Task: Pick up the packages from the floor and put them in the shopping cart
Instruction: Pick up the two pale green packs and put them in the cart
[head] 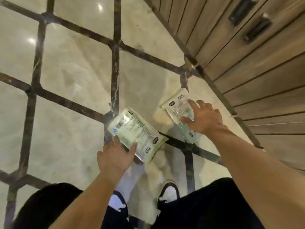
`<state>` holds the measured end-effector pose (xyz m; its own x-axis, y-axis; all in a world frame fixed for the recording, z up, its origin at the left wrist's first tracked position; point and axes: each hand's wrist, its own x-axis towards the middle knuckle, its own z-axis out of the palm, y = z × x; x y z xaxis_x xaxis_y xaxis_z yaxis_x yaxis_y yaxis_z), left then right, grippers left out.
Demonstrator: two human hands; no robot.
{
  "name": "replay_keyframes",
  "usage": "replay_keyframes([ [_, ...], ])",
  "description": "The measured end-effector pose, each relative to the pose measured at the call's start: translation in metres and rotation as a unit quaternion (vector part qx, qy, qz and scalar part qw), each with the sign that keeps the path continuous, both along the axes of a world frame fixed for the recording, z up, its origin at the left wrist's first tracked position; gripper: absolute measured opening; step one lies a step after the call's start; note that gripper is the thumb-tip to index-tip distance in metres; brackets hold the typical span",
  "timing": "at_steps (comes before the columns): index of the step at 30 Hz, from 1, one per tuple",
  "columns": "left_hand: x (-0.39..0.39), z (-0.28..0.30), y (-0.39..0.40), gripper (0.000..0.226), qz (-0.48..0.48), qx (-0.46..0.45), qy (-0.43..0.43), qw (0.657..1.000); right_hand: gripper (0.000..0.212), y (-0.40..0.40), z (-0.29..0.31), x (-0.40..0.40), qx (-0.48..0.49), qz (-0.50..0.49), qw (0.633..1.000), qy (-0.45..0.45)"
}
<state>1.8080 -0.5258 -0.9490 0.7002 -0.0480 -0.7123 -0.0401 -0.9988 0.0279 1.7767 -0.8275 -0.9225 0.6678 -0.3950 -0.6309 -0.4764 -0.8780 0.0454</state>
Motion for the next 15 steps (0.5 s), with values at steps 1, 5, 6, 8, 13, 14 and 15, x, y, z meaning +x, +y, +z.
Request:
replay_keyframes([
  [1, 0.002, -0.024, 0.001, 0.096, 0.038, -0.01, 0.0, 0.999, 0.083, -0.007, -0.021, 0.002, -0.006, -0.013, 1.0, -0.001],
  [5, 0.012, -0.096, -0.001, 0.119, 0.239, -0.096, 0.012, 0.966, 0.089, -0.025, -0.083, 0.015, -0.03, -0.037, 0.999, 0.005],
  [6, 0.013, -0.109, -0.004, 0.128, 0.285, -0.116, 0.019, 0.951, 0.093, -0.029, -0.095, 0.02, -0.031, -0.052, 0.998, 0.005],
  [8, 0.012, -0.127, -0.012, 0.139, 0.348, -0.151, 0.014, 0.925, 0.105, -0.038, -0.117, 0.027, -0.016, -0.105, 0.994, 0.005],
  [13, 0.01, -0.147, -0.028, 0.133, 0.37, -0.185, -0.028, 0.91, 0.143, -0.057, -0.142, 0.024, 0.102, -0.262, 0.96, 0.011],
  [14, 0.011, -0.148, -0.031, 0.127, 0.389, -0.227, -0.036, 0.892, 0.145, -0.057, -0.143, 0.024, 0.111, -0.271, 0.956, 0.014],
  [15, 0.014, -0.149, -0.033, 0.122, 0.411, -0.256, -0.036, 0.874, 0.145, -0.055, -0.143, 0.024, 0.12, -0.283, 0.951, 0.015],
])
